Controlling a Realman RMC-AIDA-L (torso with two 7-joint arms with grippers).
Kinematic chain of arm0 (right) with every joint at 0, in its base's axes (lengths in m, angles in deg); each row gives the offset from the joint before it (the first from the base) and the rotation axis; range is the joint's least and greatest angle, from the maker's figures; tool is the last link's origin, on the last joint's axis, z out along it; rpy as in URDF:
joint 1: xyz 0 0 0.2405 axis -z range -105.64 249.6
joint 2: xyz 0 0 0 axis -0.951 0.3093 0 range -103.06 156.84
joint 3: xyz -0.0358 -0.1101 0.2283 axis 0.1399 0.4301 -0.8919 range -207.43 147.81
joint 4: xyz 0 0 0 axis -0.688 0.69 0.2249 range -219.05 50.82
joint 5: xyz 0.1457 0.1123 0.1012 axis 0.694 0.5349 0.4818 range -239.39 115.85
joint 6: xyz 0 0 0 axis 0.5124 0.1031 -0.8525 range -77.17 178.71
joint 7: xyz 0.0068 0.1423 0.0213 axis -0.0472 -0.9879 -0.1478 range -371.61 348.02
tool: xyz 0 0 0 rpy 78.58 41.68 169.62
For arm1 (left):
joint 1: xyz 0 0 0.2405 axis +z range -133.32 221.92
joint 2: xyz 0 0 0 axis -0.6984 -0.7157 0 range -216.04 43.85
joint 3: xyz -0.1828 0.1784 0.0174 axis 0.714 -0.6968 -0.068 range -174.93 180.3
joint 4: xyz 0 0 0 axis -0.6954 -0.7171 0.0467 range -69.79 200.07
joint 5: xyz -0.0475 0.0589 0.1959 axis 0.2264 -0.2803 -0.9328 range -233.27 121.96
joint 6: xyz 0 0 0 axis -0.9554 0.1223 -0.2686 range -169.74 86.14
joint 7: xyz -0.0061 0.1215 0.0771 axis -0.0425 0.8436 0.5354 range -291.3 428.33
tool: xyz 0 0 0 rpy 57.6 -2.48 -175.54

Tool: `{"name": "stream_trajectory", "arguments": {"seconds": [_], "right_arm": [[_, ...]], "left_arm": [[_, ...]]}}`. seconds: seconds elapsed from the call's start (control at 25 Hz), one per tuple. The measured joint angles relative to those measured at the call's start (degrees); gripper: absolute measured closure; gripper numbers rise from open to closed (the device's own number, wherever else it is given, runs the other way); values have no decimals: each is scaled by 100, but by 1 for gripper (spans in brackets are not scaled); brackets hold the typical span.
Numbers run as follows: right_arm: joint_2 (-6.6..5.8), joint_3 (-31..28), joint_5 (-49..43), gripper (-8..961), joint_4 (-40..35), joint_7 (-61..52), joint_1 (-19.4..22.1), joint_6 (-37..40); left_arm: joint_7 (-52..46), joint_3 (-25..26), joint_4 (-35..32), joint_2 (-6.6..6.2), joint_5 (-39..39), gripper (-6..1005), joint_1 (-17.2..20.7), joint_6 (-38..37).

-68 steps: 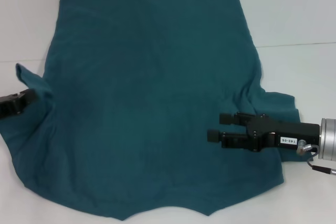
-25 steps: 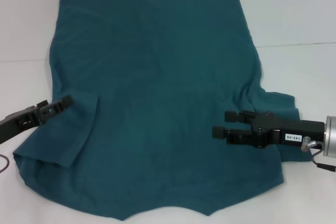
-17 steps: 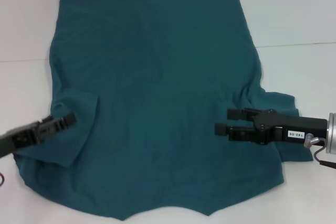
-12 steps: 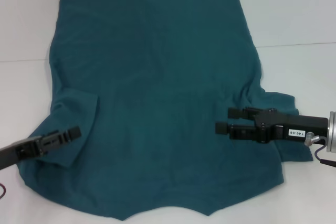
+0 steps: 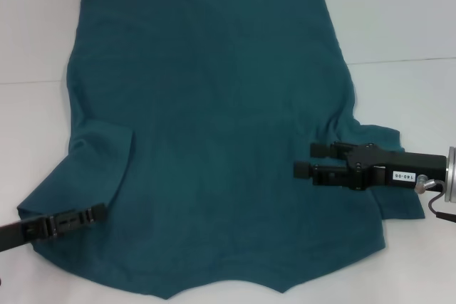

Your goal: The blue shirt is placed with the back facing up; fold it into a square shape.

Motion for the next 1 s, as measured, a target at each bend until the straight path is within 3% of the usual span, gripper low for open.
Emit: {"name": "stream_trajectory", "arguments": {"seconds": [1.0], "right_arm": [[-35,-18,-1,42,0,-4,54,17]], "left_arm": [[-337,-59,-26,-57,-696,108,-175,47]]}}
